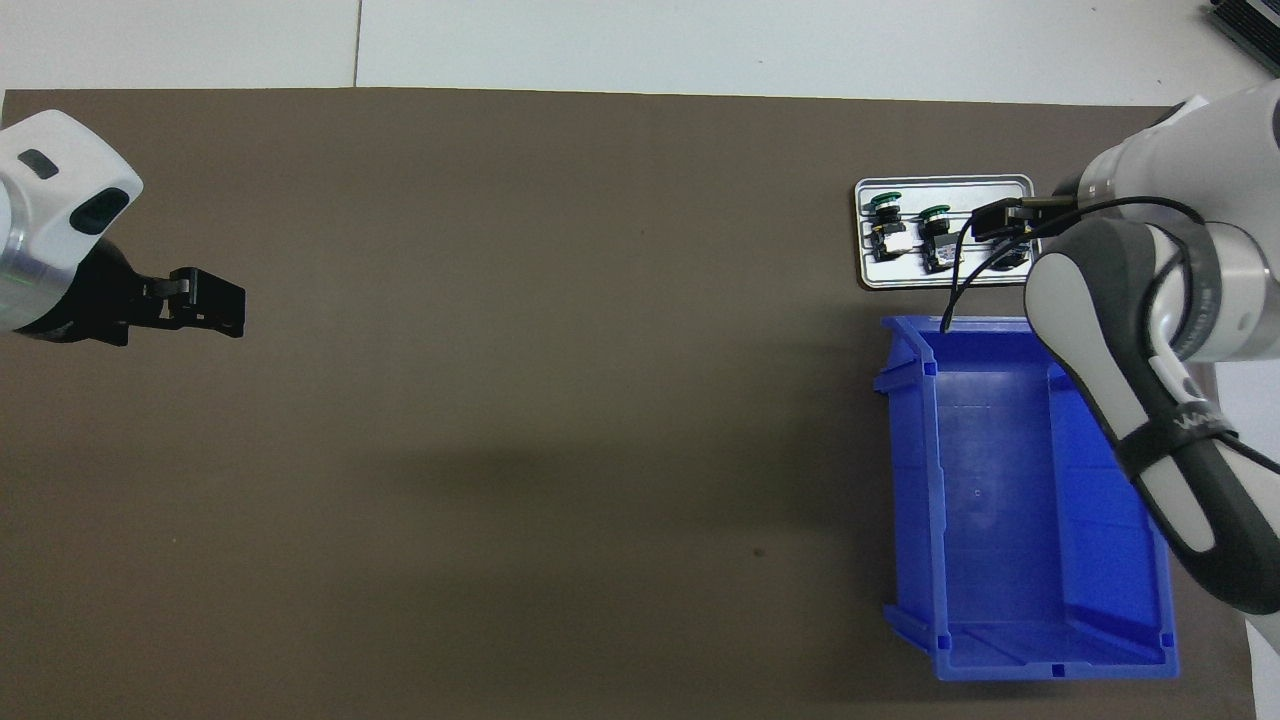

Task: Place and press button with both arms
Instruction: 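Reach the right gripper to the metal tray and grasp a green button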

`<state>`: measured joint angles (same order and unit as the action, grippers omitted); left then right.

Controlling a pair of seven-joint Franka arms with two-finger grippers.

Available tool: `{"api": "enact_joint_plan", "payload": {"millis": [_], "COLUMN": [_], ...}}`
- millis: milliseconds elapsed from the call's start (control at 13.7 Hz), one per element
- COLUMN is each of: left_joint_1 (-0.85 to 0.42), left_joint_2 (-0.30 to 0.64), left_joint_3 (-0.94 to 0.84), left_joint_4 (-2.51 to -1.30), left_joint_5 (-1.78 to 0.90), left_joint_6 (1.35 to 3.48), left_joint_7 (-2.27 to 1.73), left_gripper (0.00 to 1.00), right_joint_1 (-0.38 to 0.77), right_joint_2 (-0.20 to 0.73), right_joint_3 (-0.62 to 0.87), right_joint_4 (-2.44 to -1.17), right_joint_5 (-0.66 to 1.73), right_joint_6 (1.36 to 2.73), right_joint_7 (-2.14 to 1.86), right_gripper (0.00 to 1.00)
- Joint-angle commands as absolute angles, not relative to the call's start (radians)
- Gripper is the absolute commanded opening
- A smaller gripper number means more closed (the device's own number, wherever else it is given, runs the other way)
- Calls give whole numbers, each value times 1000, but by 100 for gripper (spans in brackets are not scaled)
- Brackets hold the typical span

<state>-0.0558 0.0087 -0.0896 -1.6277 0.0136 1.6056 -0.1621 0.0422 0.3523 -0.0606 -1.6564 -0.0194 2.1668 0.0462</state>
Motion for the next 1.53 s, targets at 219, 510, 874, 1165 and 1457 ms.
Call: {"api": "enact_joint_plan", "payload": {"millis": [219, 510, 874, 1165, 1457], "left_joint_1": [-48, -48, -48, -48, -48], "left_joint_2": [-15, -17, -17, -15, -15], "left_joint_3": [-95, -95, -95, -95, -95], "left_joint_4": [-1651, -1651, -1651, -1651, -1651], "left_joint_5": [31, 31, 31, 31, 31], "left_joint_6": [1600, 1600, 1600, 1600, 1600], "left_joint_7": [-156, -156, -156, -156, -156], "left_gripper": [100, 100, 100, 100, 100], "right_joint_1": [15, 18, 17, 20, 15], "right_joint_2": [518, 526, 526, 537, 543], "right_joint_3": [-49, -46, -45, -44, -44], "right_joint_4": [-1617, -1640, -1695, -1701, -1703], "right_joint_5": [-6, 43, 60, 60, 60], "right_joint_6": [2308, 2316, 2395, 2414, 2445], "right_joint_7": [-11, -87, -100, -103, -121], "right_gripper": [99, 96, 82, 70, 31]}}
